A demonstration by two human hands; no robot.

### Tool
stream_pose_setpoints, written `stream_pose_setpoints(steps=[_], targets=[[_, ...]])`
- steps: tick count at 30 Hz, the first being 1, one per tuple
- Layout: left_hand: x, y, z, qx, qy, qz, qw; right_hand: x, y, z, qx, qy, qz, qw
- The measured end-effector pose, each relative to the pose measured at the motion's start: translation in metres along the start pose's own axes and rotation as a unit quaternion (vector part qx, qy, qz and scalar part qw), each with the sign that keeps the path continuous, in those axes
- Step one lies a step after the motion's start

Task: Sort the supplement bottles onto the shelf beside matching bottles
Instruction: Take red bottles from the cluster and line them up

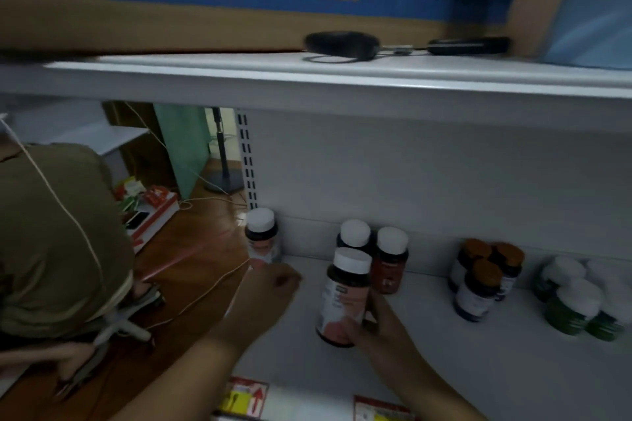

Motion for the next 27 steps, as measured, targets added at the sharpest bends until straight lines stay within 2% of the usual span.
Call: stream_pose_setpoints(steps=[3, 5, 9, 12, 18, 24, 25, 27], targets=[[0.050, -0.039, -0.008, 0.037, 0.048, -0.009, 0.998, -0.039, 0.005, 0.024, -0.004, 0.011, -0.042, 0.999], [0.065, -0.052, -0.011, 0.039, 0.048, -0.011, 0.998, -0.056, 0.004, 0.039, 0.005, 0.034, -0.072, 0.997], [0.058, -0.066, -0.004, 0.062, -0.006, -0.043, 0.997, -0.067, -0.008, 0.065, 0.027, 0.104, -0.130, 0.986], [0.043, -0.075, 0.010, 0.086, -0.048, 0.000, 0.995, -0.069, -0.012, 0.087, 0.024, 0.151, -0.191, 0.970], [0.032, -0.078, 0.025, 0.060, -0.057, -0.065, 0.994, -0.082, -0.020, 0.125, 0.018, 0.147, -0.312, 0.939], [0.036, -0.075, 0.023, 0.049, -0.076, -0.051, 0.995, -0.079, -0.007, 0.132, -0.007, 0.120, -0.388, 0.914], [0.034, -0.084, 0.033, 0.055, -0.086, -0.036, 0.994, -0.082, -0.009, 0.122, 0.003, 0.107, -0.415, 0.903], [0.012, -0.173, 0.065, 0.046, -0.128, -0.016, 0.991, -0.089, -0.021, 0.095, 0.048, 0.071, -0.491, 0.867]])
Point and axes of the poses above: each hand's wrist, its own z-axis towards the middle knuckle, its own x-axis out of the back of the hand, y = z × x, the point moved 9 cm from there along z, towards the middle knuckle, and after that the axes turned 7 degrees about -x, right-handed, at the moved point
